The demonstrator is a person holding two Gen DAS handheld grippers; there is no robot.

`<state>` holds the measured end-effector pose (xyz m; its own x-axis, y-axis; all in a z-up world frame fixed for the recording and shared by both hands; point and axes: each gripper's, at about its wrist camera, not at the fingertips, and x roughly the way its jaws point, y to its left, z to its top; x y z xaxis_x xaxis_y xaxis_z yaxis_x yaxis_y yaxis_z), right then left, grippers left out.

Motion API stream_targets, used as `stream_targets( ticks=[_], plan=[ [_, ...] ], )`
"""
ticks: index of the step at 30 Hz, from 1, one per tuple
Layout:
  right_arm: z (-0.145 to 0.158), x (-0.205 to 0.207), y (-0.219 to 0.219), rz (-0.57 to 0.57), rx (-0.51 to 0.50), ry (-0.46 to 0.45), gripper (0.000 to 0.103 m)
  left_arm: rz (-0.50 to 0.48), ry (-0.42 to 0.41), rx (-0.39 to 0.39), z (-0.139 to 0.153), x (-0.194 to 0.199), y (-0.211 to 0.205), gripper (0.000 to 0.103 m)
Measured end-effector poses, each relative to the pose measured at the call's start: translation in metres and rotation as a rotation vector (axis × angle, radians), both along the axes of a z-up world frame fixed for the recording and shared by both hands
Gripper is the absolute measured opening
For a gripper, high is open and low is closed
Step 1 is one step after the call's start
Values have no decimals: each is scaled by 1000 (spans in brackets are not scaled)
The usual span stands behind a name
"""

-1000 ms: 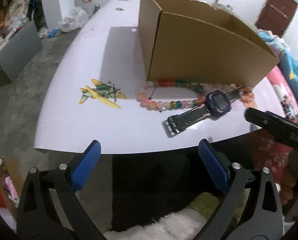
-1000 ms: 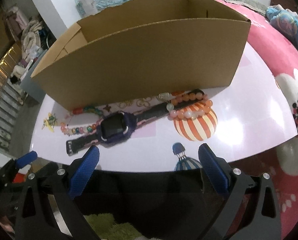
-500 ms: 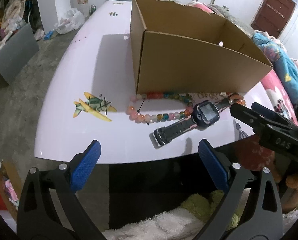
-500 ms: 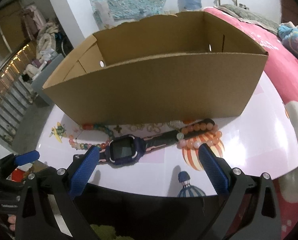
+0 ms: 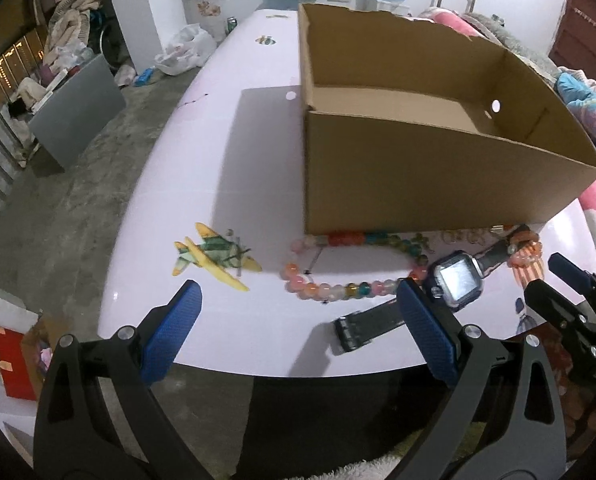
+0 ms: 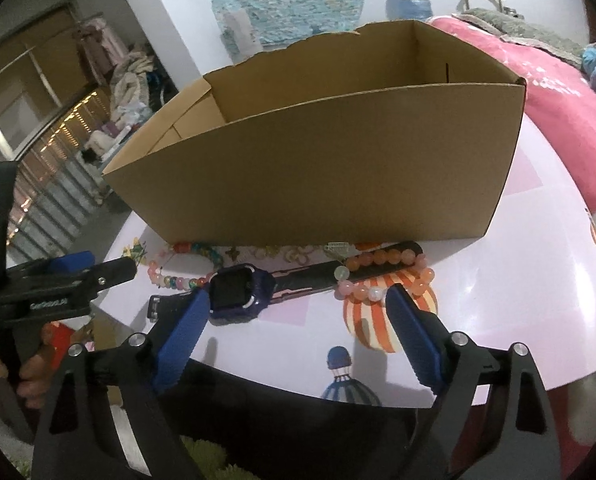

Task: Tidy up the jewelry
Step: 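Move the right tool toward the black smartwatch and open its fingers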

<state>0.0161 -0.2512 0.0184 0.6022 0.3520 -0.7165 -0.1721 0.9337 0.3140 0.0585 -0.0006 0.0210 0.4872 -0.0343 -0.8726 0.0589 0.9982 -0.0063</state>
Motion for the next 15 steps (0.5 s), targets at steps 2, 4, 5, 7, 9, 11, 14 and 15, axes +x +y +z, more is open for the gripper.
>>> stream_targets(
  ticks=[2,4,5,7,9,11,14,15],
  plan=[
    [1,0,-3,25,-2,-5,84,1,3,-27,-1,0,-2,94],
    [2,-1,-6,51,-5,-12,84,0,-1,-81,-2,-2,-4,94],
    [3,-1,-8,64,-6,-14,84,-7,4,-119,-1,-2,-4,94],
    [4,-1,-10,80,-5,-17,83,-17,17,-206,0,-2,-5,94],
    [6,-1,-12,95,6,-25,82,-20,22,-307,4,-4,-4,94],
    [8,-2,-12,106,13,-35,82,-24,15,-376,10,-6,-5,94],
    [11,-5,-14,128,28,-62,82,-35,-11,-376,18,-12,-11,94],
    [12,-6,-14,132,31,-74,82,-36,-26,-356,23,-15,-14,94]
  ],
)
